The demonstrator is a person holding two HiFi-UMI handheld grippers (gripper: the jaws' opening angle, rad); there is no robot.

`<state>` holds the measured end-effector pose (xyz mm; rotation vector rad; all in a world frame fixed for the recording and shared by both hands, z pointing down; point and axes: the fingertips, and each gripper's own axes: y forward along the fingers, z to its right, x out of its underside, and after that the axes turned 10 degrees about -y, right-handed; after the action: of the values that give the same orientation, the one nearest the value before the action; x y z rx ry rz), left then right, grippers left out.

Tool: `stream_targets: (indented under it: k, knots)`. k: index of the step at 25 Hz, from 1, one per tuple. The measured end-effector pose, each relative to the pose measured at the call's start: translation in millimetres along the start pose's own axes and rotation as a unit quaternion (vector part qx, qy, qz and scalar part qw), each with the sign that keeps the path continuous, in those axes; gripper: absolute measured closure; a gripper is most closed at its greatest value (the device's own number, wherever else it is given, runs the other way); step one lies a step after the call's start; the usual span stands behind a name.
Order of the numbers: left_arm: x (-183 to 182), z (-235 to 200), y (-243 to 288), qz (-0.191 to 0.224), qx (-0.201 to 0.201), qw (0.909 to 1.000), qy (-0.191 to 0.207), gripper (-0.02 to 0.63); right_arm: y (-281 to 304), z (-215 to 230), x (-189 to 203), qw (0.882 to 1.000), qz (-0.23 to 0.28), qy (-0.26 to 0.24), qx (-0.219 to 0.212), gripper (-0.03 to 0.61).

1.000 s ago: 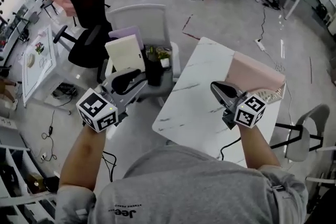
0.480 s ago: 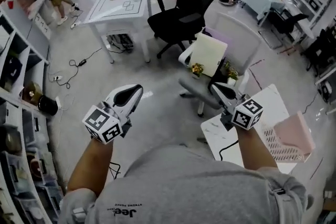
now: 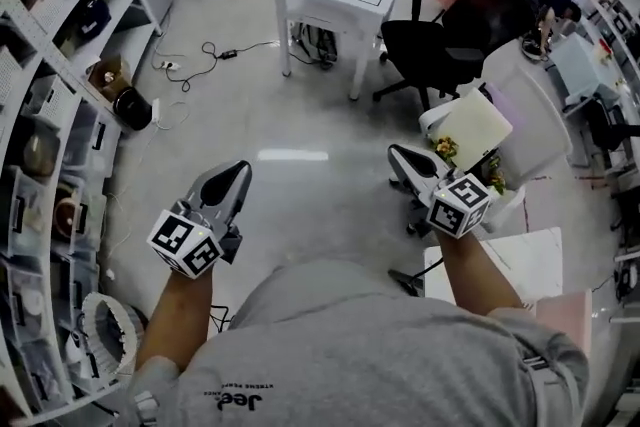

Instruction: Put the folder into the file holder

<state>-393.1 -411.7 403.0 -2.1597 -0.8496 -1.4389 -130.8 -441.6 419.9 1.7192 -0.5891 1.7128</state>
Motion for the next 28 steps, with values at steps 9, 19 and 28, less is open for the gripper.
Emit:
stream_targets:
  k: [9,19,28]
  knots:
    - [-1.8,-22.6,-22.5,0.009,-0.033,0.9992,-0.020,0.555,24.8,-8.4,8.0,1.000,-0.015,0.007,-0.006,0.575]
    - [-1.2,-13.5,-5.2,0.000,-0.014,0.9996,-0.026,0.555,1.5,5.7,12.0,0.999,-0.031,0.006,0.022,0.577]
    - [1.1,-2.6,7.6,-0.007,0.004,0.9997,-0.023,0.555,-16.7,12.1,9.8,0.999,-0.029,0.002,0.033,0.577]
